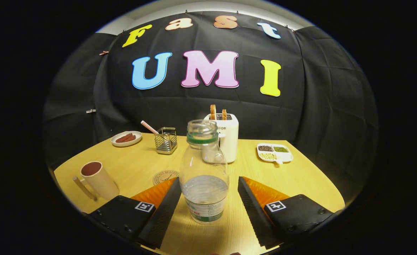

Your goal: Take the bottle from table, then pour the juice into the cup, finally place the bottle on the coaster

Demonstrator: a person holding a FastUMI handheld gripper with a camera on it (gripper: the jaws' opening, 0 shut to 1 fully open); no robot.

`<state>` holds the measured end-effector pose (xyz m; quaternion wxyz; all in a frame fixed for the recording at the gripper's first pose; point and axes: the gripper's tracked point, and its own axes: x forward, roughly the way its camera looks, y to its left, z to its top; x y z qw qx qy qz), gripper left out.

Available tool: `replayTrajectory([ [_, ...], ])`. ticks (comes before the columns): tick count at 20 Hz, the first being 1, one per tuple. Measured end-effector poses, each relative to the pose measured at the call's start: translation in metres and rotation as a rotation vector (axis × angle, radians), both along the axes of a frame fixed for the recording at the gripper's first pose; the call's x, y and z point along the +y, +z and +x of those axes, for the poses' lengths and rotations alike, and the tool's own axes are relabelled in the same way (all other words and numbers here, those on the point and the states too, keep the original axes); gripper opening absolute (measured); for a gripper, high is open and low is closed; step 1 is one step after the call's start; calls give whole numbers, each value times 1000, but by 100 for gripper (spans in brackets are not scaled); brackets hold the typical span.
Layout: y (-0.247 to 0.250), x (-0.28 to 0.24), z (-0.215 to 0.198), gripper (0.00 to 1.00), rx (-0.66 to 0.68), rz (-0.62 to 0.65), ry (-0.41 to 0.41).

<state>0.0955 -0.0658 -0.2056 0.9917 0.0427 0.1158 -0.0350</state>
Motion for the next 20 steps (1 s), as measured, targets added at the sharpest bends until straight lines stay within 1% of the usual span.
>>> replayTrajectory([
  [4, -8, 7, 7, 98, 5, -25, 36],
  [8, -13, 8, 8, 95, 6, -17, 41],
  [9, -13, 10, 8, 91, 2, -16, 48],
  [13, -13, 11, 8, 80, -17, -31, 64],
  [16, -12, 10, 9, 80, -28, -35, 76],
  [20, -12, 11, 8, 76, -18, -46, 87],
])
